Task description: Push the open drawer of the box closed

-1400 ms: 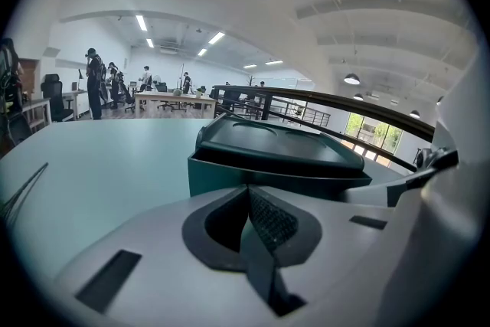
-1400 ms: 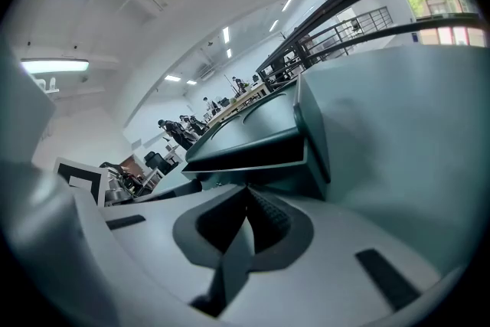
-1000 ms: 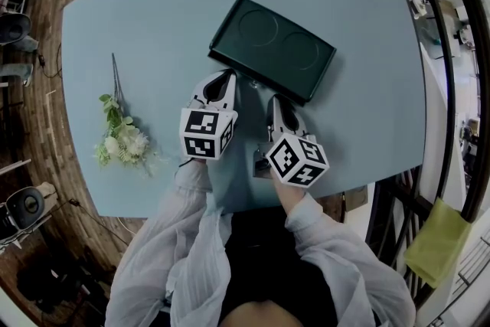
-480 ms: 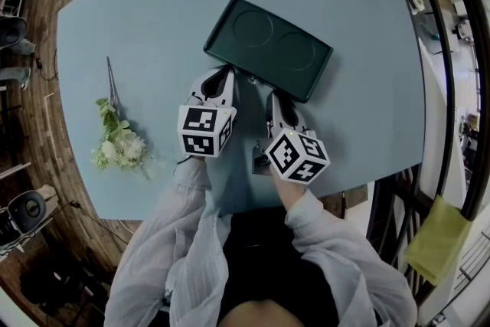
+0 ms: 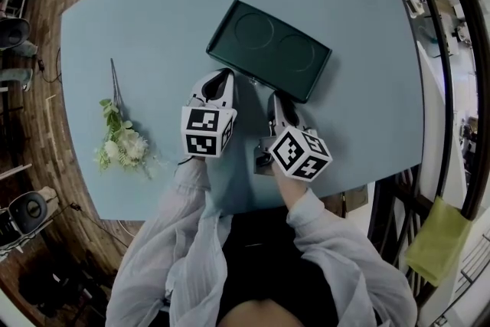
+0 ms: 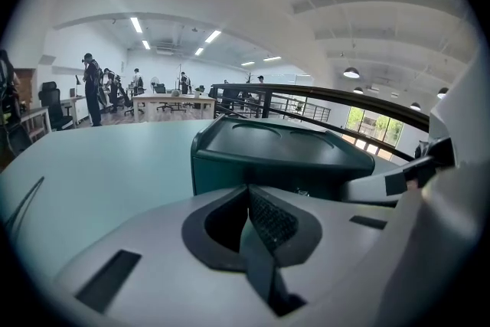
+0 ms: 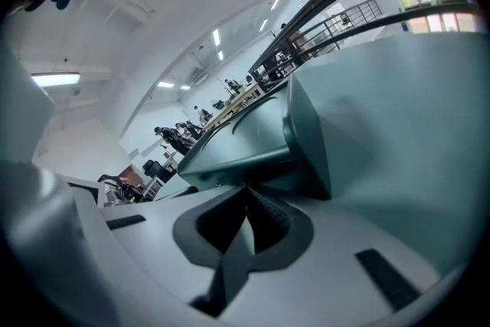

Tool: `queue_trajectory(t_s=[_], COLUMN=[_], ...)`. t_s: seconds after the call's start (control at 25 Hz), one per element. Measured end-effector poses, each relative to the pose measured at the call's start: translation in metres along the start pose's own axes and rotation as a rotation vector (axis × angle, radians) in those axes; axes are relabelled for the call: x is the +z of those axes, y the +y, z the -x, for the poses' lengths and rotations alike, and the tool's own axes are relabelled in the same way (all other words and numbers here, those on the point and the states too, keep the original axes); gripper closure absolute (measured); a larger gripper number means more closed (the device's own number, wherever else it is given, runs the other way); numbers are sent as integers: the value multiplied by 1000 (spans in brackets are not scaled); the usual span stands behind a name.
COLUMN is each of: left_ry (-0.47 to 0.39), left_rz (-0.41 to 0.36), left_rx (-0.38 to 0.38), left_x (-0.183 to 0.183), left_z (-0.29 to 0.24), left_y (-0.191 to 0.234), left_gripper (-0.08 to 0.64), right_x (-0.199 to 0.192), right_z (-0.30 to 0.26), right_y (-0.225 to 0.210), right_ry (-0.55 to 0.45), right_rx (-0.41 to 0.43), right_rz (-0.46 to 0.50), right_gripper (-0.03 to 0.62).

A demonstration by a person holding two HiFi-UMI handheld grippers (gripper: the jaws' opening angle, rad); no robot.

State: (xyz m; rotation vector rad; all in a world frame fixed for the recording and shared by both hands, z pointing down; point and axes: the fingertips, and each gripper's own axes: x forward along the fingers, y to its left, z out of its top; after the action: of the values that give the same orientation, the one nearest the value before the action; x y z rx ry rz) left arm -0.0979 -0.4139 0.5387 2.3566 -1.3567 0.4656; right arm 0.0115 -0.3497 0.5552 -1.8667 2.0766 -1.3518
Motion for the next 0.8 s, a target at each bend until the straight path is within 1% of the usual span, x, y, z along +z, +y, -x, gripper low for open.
queue_trajectory(t_s=[0.16,0.36,0.6,0.8], left_ry=[-9,-8,-31,-51], left_rz=[12,28,53,77], left_rx=[14,39,47,52], left_x=[-2,-7,-9,-12], left_z=[15,38,68,103], left_y=[2,0,-14,-27], left_gripper=[543,543,543,543], right_x=[-4,-8,-10,-10], right_z=[5,20,41,72], right_y=[2,12,27,39], right_ry=[26,50,57,37], right_rx=[11,54,134,164], right_rz=[29,84,188,272], right_gripper=[586,586,587,586])
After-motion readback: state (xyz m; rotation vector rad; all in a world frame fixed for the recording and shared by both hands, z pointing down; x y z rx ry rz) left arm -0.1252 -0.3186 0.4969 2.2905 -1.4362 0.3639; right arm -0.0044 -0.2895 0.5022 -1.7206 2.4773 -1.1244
